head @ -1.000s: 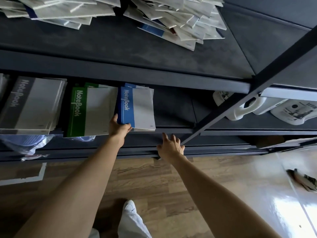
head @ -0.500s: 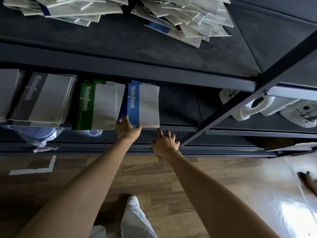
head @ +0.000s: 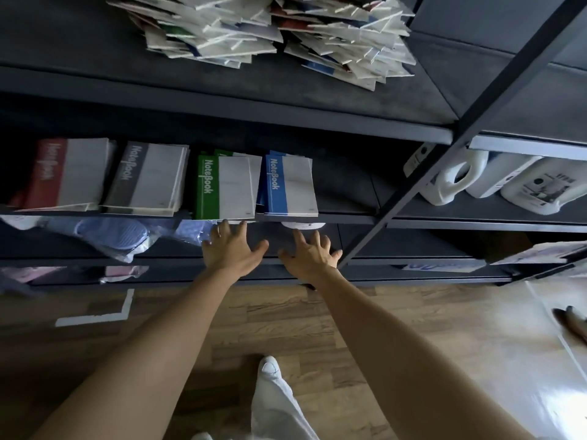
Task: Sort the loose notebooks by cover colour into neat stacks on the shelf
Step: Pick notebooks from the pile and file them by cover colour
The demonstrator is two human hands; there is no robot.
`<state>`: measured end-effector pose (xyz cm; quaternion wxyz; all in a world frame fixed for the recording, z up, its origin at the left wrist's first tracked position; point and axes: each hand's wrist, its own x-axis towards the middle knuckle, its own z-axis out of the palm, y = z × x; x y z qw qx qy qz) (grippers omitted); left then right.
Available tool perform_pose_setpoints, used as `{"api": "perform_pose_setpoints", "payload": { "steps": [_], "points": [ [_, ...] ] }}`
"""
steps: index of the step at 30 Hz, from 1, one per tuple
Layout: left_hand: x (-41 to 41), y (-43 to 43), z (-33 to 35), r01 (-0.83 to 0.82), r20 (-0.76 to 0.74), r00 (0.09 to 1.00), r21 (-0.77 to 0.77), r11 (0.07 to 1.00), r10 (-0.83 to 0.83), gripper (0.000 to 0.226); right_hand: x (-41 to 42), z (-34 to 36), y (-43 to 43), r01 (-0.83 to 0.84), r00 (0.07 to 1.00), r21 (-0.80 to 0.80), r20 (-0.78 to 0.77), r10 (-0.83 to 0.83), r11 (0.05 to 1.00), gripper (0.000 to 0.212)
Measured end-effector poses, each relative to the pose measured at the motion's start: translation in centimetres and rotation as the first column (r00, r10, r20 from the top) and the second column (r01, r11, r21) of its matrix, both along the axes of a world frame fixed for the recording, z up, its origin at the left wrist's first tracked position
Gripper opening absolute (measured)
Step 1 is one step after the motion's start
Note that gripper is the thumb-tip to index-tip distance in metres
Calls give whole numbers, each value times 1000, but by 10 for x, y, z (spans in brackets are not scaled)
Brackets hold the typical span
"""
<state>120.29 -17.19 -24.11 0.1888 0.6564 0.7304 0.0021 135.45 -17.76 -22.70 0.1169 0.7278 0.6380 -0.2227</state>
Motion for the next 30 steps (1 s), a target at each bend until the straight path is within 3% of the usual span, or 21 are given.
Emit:
{"api": "perform_pose_setpoints", "payload": {
  "steps": [9, 21, 30],
  "points": [
    [-85, -51, 94, 128, -187, 978, 219, 967, -87, 76, -66, 84, -42, -62, 998, 208, 37, 56, 976, 69],
    [-154, -55, 211, 71, -209, 978, 453, 889, 28, 71, -138, 200, -26, -115, 991, 446, -8, 132, 888, 71],
    [-195, -1, 222, 11, -202, 976, 425, 905, 84, 70, -185, 223, 43, -195, 977, 511, 23, 214, 837, 65]
  ]
}}
